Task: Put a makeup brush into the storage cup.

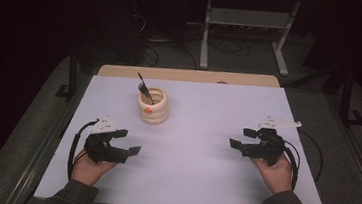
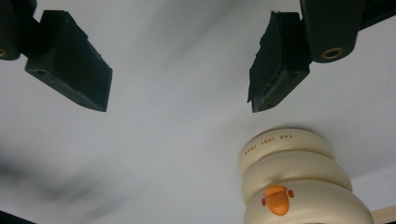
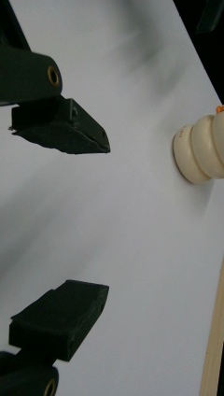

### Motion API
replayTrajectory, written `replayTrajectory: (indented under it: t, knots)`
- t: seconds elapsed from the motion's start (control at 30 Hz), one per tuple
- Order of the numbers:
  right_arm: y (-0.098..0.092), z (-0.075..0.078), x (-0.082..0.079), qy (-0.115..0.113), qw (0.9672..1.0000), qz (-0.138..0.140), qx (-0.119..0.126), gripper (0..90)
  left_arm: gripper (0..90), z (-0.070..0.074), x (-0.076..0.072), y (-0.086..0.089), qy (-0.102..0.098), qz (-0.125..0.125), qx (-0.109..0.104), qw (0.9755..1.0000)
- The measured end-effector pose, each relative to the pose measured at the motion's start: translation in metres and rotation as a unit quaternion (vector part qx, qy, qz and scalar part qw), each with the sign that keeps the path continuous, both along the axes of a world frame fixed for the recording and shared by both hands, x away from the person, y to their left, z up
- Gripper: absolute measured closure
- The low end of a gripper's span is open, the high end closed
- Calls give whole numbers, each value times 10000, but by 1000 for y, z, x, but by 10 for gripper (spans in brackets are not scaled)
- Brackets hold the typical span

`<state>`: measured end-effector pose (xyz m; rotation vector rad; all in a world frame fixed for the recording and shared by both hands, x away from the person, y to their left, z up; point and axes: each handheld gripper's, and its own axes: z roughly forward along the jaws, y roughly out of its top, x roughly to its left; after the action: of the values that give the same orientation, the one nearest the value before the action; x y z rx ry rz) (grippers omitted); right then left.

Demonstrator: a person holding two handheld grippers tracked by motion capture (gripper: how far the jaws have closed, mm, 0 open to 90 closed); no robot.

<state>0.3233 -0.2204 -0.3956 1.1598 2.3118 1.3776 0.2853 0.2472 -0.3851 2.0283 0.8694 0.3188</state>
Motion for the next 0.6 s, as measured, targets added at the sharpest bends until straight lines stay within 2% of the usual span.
replayTrajectory:
  t: [0.6]
  knots:
    - [-3, -13, -16, 135, 9999, -51, 51, 241, 191, -10, -12, 5, 31, 16, -57, 10000]
